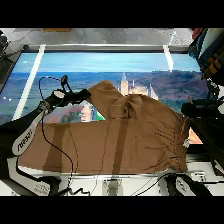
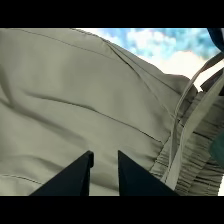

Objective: Fold the clothes and pants, and hang the long-sleeved shirts on hangers.

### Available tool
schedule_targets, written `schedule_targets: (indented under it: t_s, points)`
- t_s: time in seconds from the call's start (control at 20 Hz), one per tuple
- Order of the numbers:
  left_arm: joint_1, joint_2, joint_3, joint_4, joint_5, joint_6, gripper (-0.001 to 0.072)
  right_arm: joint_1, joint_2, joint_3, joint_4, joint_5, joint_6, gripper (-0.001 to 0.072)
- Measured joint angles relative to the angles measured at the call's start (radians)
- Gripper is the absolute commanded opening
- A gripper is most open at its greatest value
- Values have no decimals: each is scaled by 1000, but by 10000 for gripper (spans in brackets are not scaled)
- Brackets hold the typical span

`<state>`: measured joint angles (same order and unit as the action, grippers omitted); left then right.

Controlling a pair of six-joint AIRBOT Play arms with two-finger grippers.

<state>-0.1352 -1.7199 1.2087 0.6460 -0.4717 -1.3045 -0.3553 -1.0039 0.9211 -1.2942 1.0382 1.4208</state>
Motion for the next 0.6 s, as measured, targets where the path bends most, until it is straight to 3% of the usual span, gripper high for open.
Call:
schedule_targets:
  t_s: [0.3, 0.5, 0.55, 0.6]
  points:
    - [-1, -18, 4, 152, -19, -204, 464, 0, 0, 0, 4, 12, 0, 209]
    - [-8, -42, 6, 180, -9, -272, 464, 0, 0, 0, 13, 31, 0, 209]
    - [-10, -50, 6, 180, -2, -291, 437, 0, 0, 0, 13, 35, 0, 209]
    - [-12, -57, 6, 174, 8, -304, 258, 0, 0, 0, 14, 42, 0, 208]
